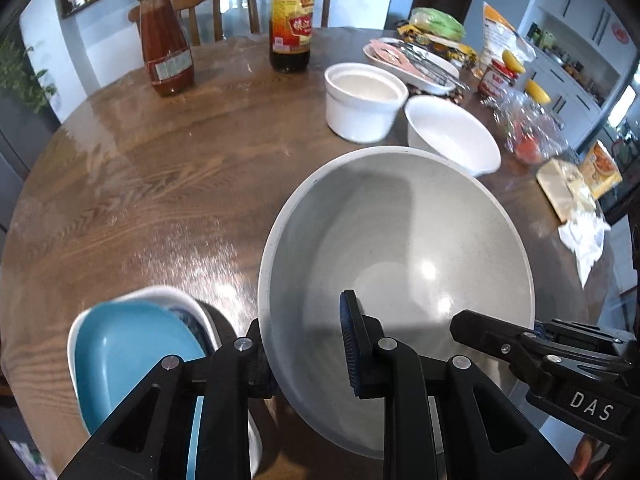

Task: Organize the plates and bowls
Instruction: 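Lift the large white bowl and set it beside the plate stack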

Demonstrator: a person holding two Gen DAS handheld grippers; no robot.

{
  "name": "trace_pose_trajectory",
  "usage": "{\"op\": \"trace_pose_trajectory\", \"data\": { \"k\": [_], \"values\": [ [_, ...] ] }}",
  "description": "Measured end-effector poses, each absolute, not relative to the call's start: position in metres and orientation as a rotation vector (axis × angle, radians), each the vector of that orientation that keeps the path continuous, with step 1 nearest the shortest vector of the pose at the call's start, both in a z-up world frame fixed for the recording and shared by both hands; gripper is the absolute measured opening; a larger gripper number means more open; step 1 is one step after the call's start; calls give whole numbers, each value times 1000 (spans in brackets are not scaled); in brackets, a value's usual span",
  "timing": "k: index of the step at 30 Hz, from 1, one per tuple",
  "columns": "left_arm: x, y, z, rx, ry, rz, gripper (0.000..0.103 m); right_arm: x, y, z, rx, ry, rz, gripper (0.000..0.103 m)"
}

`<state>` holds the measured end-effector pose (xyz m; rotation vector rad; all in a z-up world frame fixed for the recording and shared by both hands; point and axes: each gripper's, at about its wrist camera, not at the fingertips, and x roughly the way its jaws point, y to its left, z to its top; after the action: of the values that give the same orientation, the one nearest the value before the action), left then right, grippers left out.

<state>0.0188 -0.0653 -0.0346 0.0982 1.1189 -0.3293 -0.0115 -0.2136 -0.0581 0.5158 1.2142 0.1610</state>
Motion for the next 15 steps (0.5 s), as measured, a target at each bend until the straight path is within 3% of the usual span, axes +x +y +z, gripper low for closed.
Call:
{"op": "trace_pose_trajectory", "data": {
  "k": [9, 10, 12, 13, 14, 15],
  "values": [
    [9, -68, -58, 131, 1179, -318, 25, -17, -210, -75, 486, 1273, 145, 20],
    [10, -68, -60, 145, 1172, -301, 27, -16, -209, -76, 481, 1268, 140, 24],
    [10, -65, -59, 148, 1158, -286, 36, -15, -207, -75, 441, 1246, 105, 45],
    [9, -62, -57, 146, 1151, -274, 49, -15, -208, -72, 428, 1232, 83, 65],
    [8, -58, -53, 138, 1138, -265, 65, -17, -210, -69, 420, 1214, 67, 73],
    [7, -54, -49, 128, 1124, -261, 71, -19, -213, -63, 412, 1188, 57, 73]
  ]
}}
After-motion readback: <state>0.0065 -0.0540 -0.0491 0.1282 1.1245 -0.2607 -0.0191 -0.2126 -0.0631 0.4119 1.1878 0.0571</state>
